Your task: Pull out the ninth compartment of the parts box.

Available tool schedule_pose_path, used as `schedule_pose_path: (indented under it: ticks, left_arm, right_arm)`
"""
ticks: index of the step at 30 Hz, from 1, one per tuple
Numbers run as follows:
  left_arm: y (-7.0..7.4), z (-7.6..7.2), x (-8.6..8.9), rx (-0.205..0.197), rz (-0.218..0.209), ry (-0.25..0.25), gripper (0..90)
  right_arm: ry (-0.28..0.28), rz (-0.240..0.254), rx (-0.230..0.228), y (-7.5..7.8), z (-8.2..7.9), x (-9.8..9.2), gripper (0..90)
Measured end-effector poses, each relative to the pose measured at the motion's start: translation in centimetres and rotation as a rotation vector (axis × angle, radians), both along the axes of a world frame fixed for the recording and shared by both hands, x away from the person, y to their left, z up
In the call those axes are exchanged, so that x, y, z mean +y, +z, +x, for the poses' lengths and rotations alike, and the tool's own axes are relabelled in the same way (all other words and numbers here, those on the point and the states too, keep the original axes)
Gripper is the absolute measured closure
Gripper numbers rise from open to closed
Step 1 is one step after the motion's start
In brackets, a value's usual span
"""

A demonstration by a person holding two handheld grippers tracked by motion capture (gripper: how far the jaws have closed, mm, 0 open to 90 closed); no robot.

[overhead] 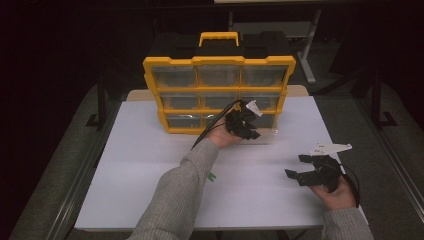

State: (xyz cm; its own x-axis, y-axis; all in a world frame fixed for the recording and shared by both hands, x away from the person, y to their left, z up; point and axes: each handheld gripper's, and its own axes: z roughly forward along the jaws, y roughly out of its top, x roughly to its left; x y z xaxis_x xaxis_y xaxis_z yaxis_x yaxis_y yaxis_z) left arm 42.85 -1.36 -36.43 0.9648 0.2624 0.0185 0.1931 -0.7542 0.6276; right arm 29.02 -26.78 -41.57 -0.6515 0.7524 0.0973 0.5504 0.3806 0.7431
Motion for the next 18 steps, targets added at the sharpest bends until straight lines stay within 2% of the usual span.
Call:
schedule_pose_path:
  ticks: [18]
  left_arm:
    - [0.4,-1.2,0.1,0.005,0.012,-0.048,70.2]
  right_arm:
    - [0.005,-0.003,0.000,-0.1,0.0,0.2,20.9]
